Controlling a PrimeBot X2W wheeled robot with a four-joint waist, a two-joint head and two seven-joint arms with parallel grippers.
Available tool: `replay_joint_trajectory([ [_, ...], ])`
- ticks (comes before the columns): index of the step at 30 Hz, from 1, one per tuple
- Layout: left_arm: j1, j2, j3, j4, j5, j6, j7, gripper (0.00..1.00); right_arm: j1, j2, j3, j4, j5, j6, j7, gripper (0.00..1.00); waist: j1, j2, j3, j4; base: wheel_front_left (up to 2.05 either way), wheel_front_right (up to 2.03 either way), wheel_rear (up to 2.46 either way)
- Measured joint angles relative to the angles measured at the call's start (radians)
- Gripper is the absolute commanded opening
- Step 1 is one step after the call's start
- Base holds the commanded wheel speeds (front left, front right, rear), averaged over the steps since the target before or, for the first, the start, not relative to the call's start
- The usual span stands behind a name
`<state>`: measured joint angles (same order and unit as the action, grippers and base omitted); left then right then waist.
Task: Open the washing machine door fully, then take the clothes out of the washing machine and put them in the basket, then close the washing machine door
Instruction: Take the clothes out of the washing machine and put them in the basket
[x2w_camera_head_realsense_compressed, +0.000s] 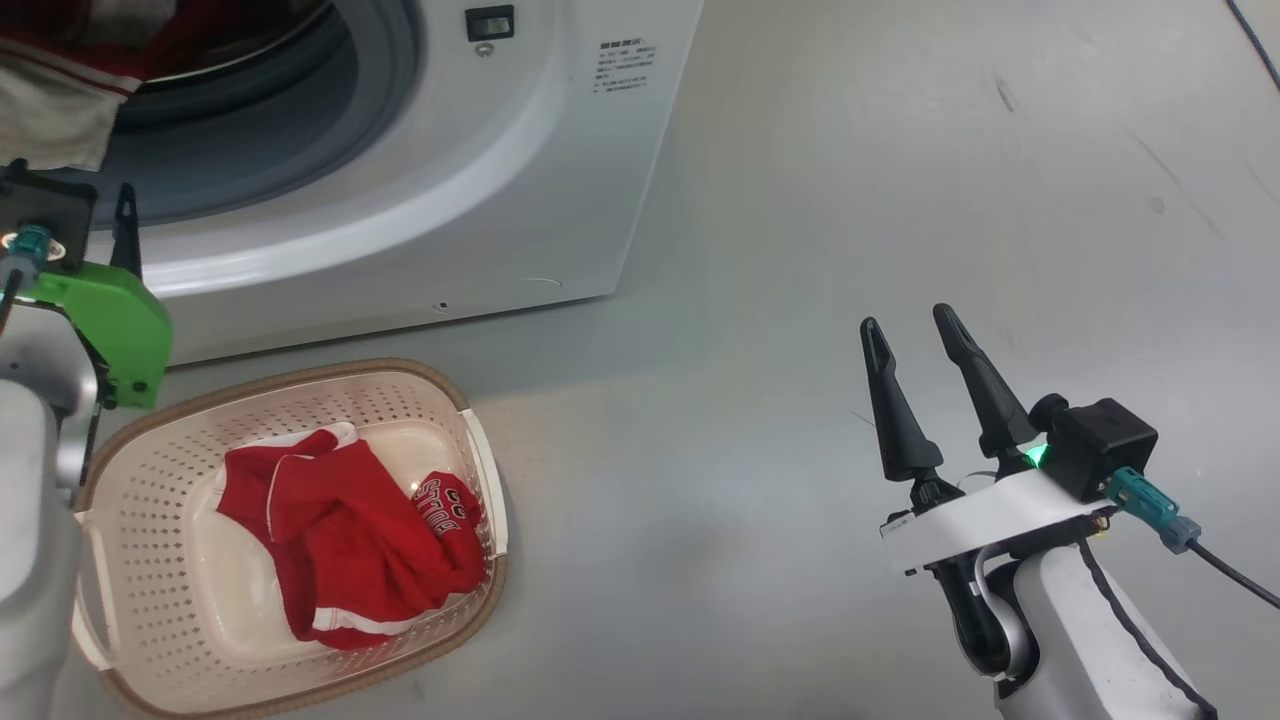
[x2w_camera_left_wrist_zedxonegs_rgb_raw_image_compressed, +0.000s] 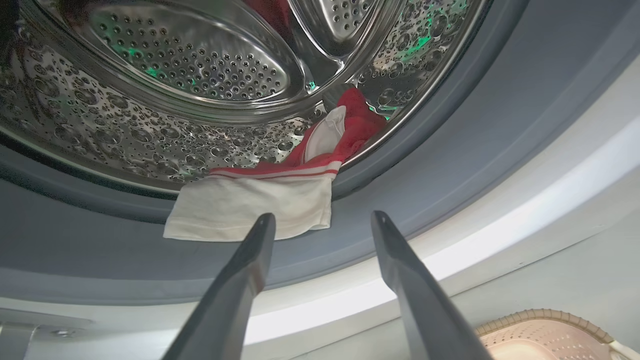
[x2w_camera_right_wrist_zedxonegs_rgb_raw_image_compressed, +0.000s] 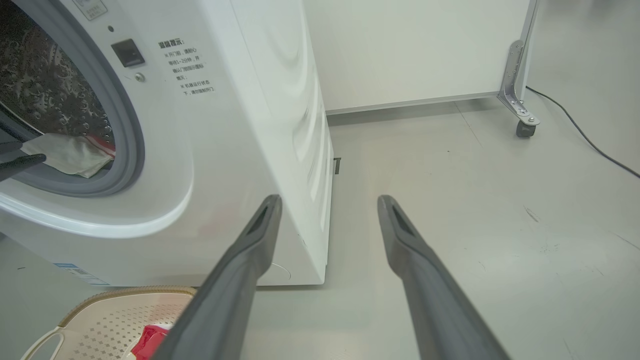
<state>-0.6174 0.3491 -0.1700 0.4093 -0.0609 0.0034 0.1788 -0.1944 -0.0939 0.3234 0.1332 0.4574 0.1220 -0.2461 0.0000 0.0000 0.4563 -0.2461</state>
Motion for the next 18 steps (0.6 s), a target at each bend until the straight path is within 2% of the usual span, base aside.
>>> replay_joint_trajectory([
  [7, -0.098, 0.025, -0.019, 0.059, 0.032, -0.010, 0.077, 1.00, -0.025, 0.006, 0.008, 0.016, 0.014, 0.000, 0.000, 1.00, 0.0000, 0.0000, 0.052, -0.061, 0.00, 0.00, 0.00],
  [18, -0.227, 0.082, -0.013, 0.133, 0.063, -0.014, 0.179, 1.00, -0.061, 0.022, 0.025, 0.027, 0.034, 0.000, -0.001, 1.00, 0.0000, 0.0000, 0.115, -0.115, 0.00, 0.00, 0.00],
])
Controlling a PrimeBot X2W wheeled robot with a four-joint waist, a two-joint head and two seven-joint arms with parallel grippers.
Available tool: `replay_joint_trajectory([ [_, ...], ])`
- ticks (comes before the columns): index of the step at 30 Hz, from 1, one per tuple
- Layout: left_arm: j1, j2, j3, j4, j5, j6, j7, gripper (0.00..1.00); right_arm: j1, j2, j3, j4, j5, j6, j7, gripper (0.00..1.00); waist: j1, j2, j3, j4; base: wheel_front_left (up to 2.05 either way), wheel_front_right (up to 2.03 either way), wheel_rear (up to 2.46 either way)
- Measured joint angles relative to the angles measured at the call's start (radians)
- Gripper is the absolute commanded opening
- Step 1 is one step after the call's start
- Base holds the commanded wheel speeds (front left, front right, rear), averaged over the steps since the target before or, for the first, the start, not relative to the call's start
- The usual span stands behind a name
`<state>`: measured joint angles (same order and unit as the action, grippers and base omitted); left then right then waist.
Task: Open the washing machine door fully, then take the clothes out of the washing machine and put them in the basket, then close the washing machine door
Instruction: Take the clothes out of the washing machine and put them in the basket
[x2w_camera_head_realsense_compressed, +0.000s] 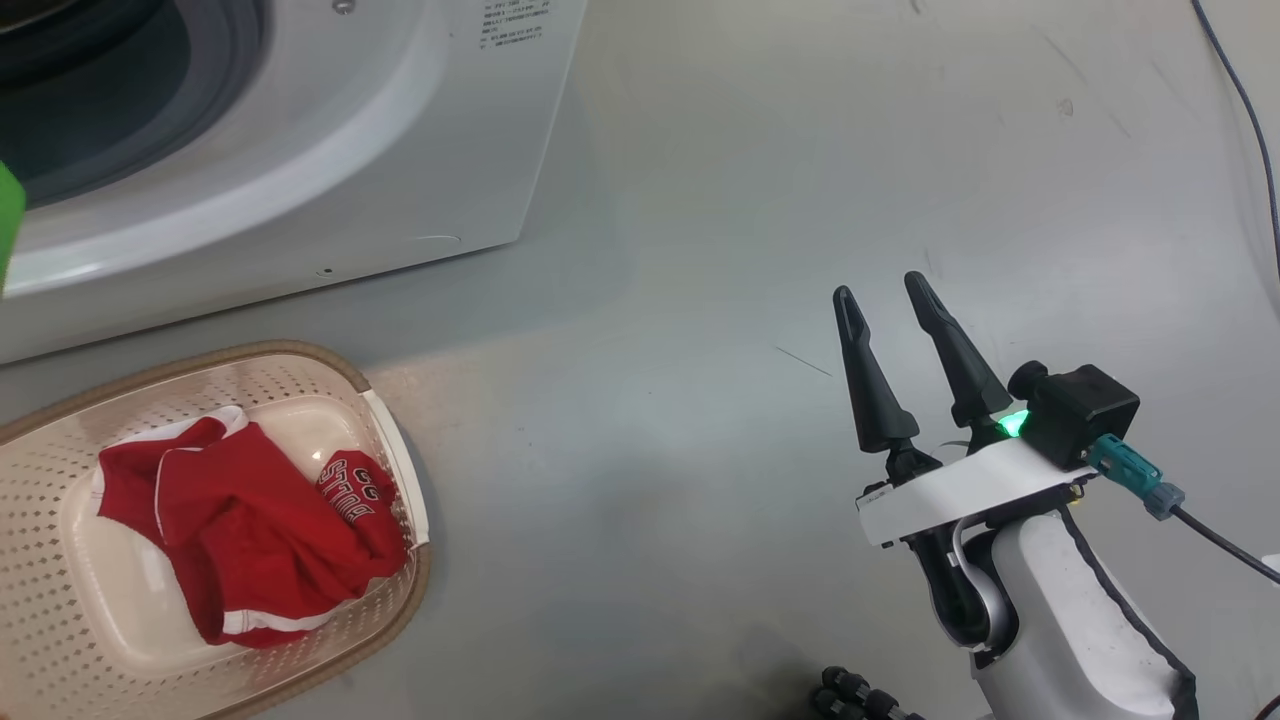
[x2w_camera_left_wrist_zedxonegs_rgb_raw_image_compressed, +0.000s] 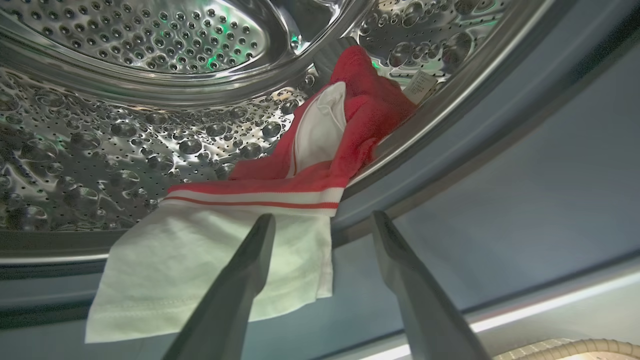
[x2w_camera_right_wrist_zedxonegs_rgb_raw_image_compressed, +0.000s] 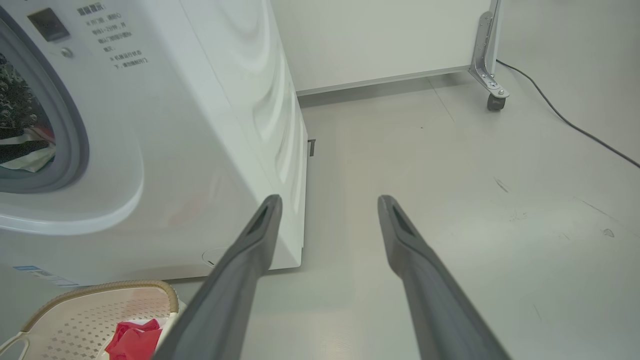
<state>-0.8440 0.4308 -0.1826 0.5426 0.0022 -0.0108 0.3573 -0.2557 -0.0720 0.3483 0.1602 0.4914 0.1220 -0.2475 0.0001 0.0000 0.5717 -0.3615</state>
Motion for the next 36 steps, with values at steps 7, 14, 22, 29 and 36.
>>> replay_joint_trajectory([
  [7, -0.059, 0.030, 0.006, 0.049, 0.019, 0.000, 0.044, 1.00, -0.019, 0.007, -0.009, 0.002, 0.007, 0.000, 0.000, 1.00, 0.0000, 0.0000, 0.034, -0.024, 0.00, 0.00, 0.00],
  [14, -0.102, 0.040, 0.002, 0.100, 0.029, -0.005, 0.089, 1.00, -0.031, 0.009, -0.019, -0.001, 0.009, 0.000, 0.000, 1.00, 0.0000, 0.0000, 0.057, -0.035, 0.00, 0.00, 0.00],
  [22, -0.135, 0.047, 0.004, 0.133, 0.043, -0.004, 0.100, 1.00, -0.048, 0.012, -0.017, -0.004, 0.009, 0.000, 0.000, 1.00, 0.0000, 0.0000, 0.072, -0.038, 0.00, 0.00, 0.00],
  [29, -0.151, 0.043, 0.005, 0.153, 0.042, -0.004, 0.097, 0.00, -0.049, 0.012, -0.020, -0.002, 0.009, 0.000, 0.000, 1.00, -0.0001, 0.0000, 0.078, -0.037, 0.00, 0.00, 0.00],
  [36, -0.153, 0.016, -0.010, 0.171, 0.042, -0.003, 0.061, 0.00, -0.059, 0.015, -0.034, 0.003, 0.008, 0.000, 0.000, 1.00, -0.0001, 0.0000, 0.074, -0.028, 0.00, 0.00, 0.00],
])
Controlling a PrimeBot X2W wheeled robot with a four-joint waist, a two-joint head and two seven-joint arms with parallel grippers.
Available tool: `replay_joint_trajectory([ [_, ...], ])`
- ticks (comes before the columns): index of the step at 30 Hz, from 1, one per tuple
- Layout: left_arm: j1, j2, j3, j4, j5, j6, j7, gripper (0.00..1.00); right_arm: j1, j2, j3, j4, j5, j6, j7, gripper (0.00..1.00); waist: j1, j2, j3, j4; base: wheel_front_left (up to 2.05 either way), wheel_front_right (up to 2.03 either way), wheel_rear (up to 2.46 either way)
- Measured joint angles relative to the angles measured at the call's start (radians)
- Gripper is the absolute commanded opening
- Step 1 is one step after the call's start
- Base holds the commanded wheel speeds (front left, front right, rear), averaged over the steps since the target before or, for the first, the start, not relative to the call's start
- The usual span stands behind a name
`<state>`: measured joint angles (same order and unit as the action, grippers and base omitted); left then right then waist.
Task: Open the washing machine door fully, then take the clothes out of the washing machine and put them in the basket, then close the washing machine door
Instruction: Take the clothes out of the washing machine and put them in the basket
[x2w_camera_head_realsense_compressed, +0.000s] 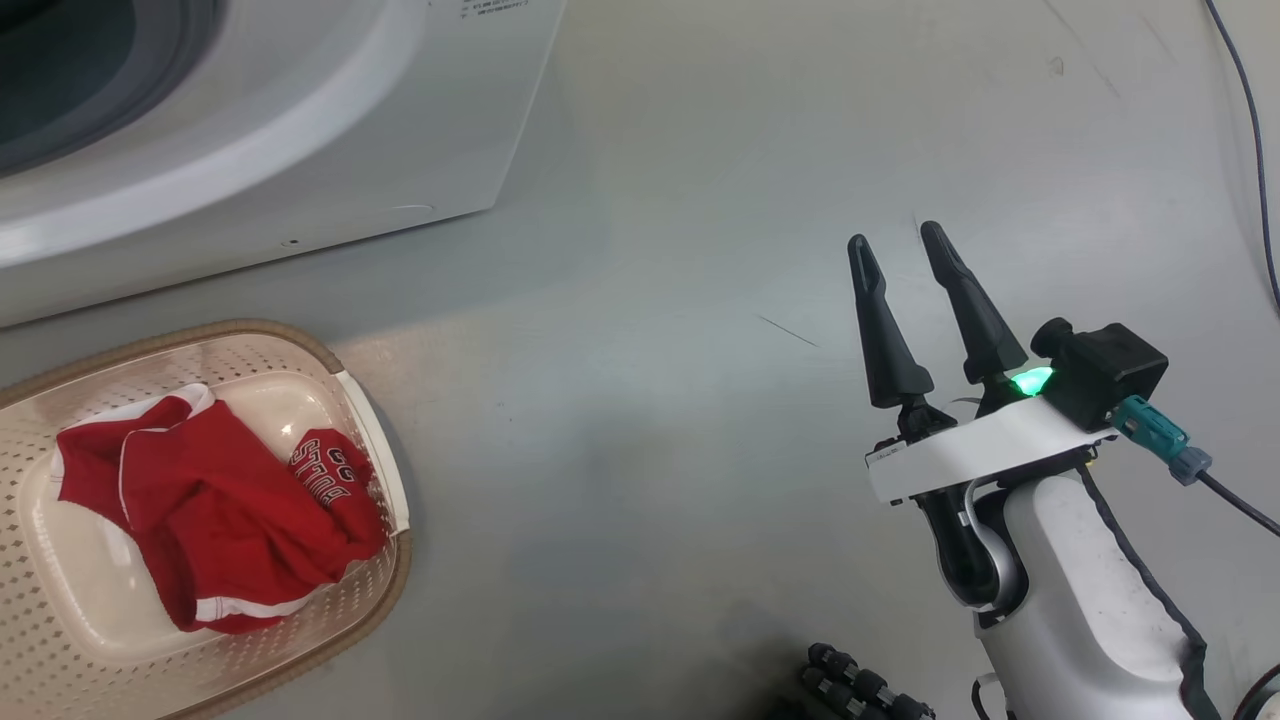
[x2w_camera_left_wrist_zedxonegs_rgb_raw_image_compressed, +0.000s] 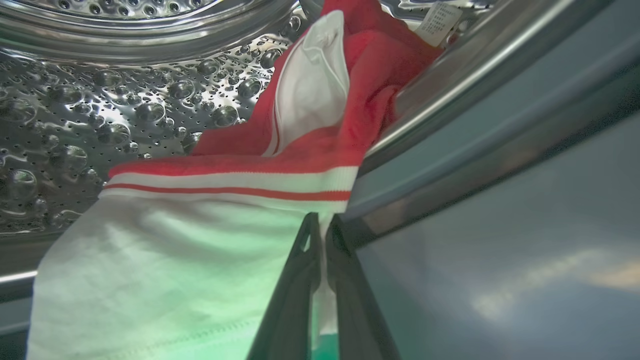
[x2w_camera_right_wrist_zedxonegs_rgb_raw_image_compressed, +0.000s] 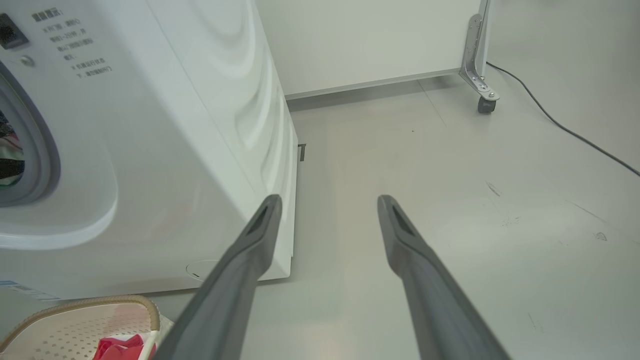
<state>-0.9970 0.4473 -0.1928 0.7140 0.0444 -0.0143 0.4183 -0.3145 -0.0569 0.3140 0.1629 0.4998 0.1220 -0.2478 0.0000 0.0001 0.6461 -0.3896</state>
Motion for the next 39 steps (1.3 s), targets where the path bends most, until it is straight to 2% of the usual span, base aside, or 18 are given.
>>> replay_joint_trajectory([
  [9, -0.002, -0.032, 0.000, 0.055, -0.016, 0.009, -0.070, 0.00, -0.005, 0.000, -0.011, 0.011, -0.010, 0.000, 0.000, 1.00, 0.0000, 0.0000, -0.040, 0.024, 0.00, 0.00, 0.00],
  [17, 0.007, -0.125, -0.009, 0.067, -0.058, 0.007, -0.199, 0.00, -0.005, -0.013, -0.040, 0.024, -0.021, 0.000, 0.000, 1.00, 0.0000, 0.0000, -0.108, 0.058, 0.00, 0.00, 0.00],
  [25, 0.081, -0.229, -0.019, 0.072, -0.122, -0.043, -0.334, 0.00, 0.002, -0.036, -0.060, 0.039, -0.036, 0.000, 0.000, 1.00, 0.0000, 0.0000, -0.186, 0.101, 0.00, 0.00, 0.00],
  [39, 0.257, -0.300, -0.042, 0.081, -0.175, -0.080, -0.518, 0.00, 0.104, -0.062, -0.091, 0.060, -0.046, 0.000, 0.000, 1.00, 0.0000, 0.0000, -0.335, 0.191, 0.00, 0.00, 0.00],
])
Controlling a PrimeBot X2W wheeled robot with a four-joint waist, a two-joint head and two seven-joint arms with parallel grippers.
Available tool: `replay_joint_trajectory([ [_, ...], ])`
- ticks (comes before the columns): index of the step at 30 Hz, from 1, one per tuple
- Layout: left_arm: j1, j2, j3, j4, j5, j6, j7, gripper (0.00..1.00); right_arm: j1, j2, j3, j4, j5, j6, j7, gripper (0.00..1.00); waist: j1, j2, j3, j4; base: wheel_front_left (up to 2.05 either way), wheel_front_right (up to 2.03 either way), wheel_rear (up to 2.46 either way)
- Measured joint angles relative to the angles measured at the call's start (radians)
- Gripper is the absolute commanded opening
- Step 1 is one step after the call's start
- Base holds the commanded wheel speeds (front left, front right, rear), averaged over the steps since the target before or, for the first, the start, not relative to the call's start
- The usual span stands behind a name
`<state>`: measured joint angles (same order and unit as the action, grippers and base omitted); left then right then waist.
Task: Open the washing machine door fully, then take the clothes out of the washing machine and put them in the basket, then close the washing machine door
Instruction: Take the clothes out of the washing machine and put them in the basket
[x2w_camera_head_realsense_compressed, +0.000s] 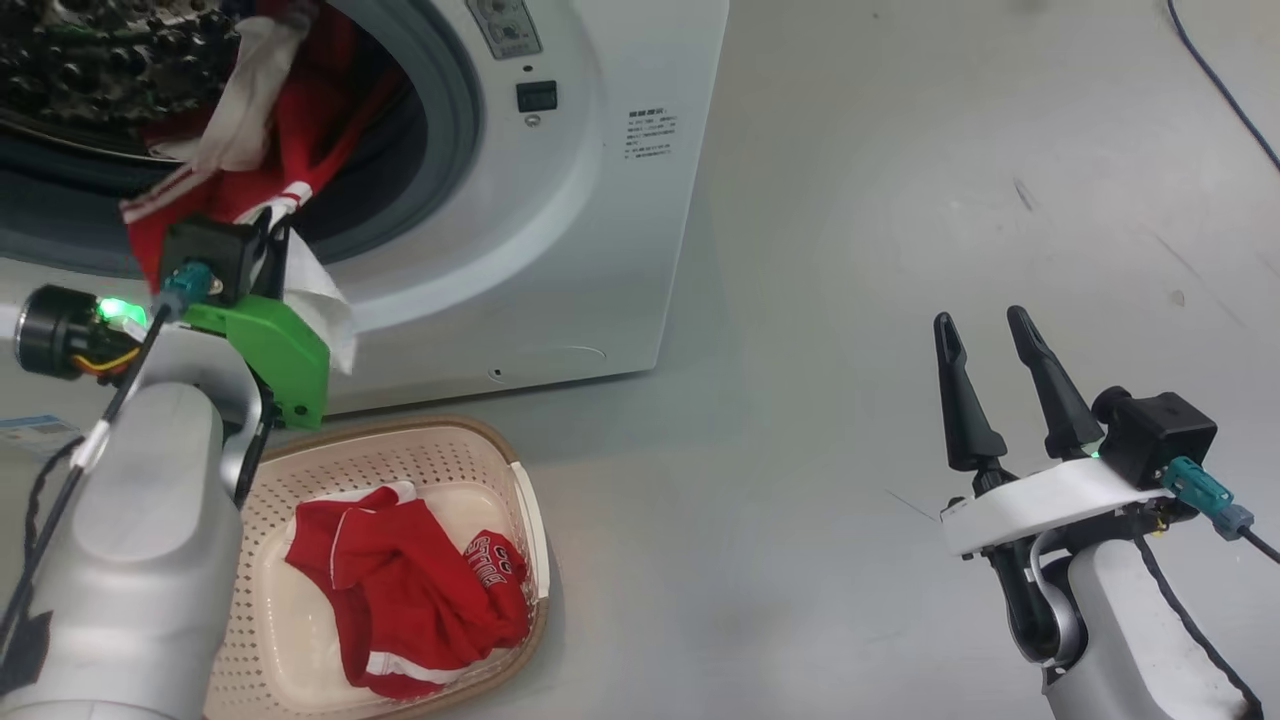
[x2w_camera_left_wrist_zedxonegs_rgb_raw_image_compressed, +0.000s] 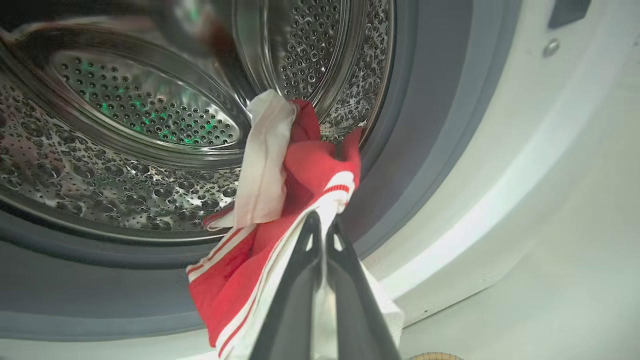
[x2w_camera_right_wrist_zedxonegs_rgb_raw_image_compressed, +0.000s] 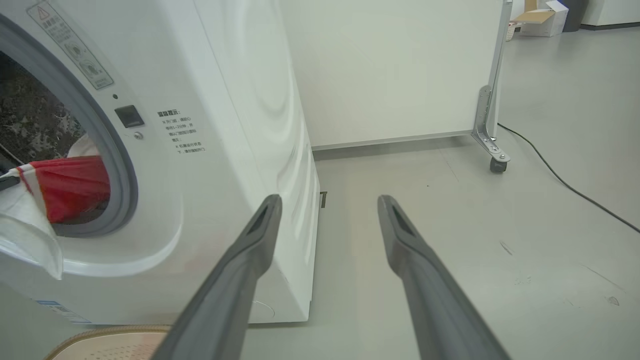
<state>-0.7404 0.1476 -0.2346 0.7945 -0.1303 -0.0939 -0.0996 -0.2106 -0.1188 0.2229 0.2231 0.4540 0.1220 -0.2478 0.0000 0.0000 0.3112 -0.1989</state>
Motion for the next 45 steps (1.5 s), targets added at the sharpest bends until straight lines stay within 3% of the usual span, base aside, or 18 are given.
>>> replay_joint_trajectory([
  [10, 0.087, -0.015, 0.007, -0.040, -0.033, -0.007, -0.121, 0.00, 0.047, -0.002, 0.002, 0.004, -0.007, 0.000, 0.000, 1.00, 0.0000, 0.0000, -0.088, 0.057, 0.00, 0.00, 0.00],
  [17, 0.149, -0.033, 0.012, -0.107, -0.044, -0.008, -0.141, 0.00, 0.084, -0.002, 0.002, 0.003, -0.007, 0.000, 0.000, 1.00, 0.0000, 0.0000, -0.148, 0.093, 0.00, 0.00, 0.00],
  [36, 0.195, -0.033, 0.066, -0.545, -0.044, 0.002, -0.153, 0.00, 0.128, 0.000, 0.008, -0.011, -0.007, 0.000, 0.000, 1.00, 0.0000, 0.0000, -0.212, 0.142, 0.00, 0.00, 0.00],
  [45, 0.212, -0.034, 0.092, -0.674, -0.044, 0.018, -0.157, 0.00, 0.133, 0.001, 0.008, -0.021, -0.007, 0.000, 0.000, 1.00, 0.0000, 0.0000, -0.209, 0.145, 0.00, 0.00, 0.00],
])
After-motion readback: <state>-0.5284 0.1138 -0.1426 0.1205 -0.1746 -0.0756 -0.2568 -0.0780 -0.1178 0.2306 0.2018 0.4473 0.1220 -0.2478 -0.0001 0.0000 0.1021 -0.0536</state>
